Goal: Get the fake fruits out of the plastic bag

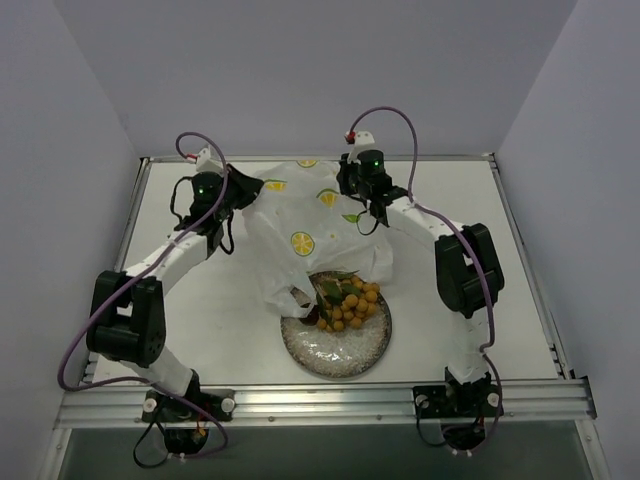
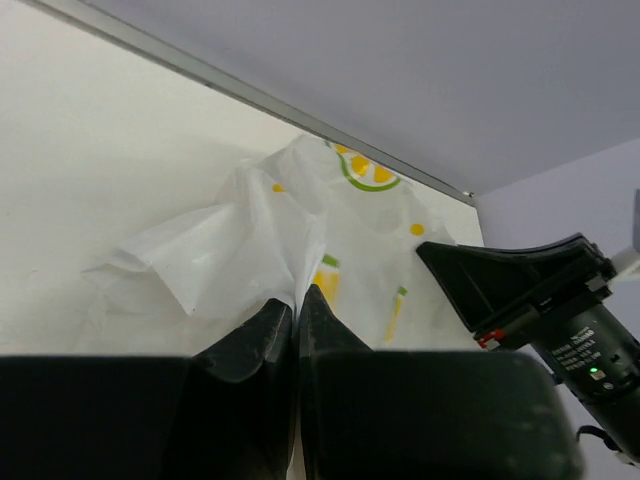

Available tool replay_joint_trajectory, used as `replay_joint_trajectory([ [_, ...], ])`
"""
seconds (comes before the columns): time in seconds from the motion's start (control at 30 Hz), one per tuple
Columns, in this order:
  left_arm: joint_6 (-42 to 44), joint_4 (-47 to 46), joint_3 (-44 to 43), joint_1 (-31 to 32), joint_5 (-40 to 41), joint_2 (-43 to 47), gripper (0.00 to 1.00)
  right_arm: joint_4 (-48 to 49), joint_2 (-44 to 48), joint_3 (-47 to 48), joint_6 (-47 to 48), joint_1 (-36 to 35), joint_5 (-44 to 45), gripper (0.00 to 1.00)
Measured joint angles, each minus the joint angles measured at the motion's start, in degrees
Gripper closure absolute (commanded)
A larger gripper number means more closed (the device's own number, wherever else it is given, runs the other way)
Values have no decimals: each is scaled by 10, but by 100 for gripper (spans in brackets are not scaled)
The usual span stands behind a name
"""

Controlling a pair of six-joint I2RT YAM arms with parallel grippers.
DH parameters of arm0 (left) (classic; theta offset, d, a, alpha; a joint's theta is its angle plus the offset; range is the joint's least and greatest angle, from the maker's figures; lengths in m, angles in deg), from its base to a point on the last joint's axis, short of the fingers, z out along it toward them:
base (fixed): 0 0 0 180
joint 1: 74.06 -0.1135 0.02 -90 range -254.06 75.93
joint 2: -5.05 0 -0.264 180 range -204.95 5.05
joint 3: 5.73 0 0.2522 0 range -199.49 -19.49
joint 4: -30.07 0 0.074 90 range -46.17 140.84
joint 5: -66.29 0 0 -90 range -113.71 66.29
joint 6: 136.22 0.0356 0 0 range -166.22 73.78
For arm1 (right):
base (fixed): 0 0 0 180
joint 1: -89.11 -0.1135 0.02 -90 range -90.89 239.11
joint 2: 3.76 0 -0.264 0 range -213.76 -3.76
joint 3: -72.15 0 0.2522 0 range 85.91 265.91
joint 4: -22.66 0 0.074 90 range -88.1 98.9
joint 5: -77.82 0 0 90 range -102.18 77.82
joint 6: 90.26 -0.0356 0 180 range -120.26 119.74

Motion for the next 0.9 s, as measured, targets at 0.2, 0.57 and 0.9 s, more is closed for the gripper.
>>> replay_joint_trajectory([
  [0.2,20,7,-21,16,10,43,98,20,42,-14,-3,-16,5,100],
  [0.57,-3,25,3,5,9,39,98,3,90,-43,-7,9,13,100],
  [0.9,15,58,-42,10,5,-1,41,2,53,11,-2,14,12,100],
])
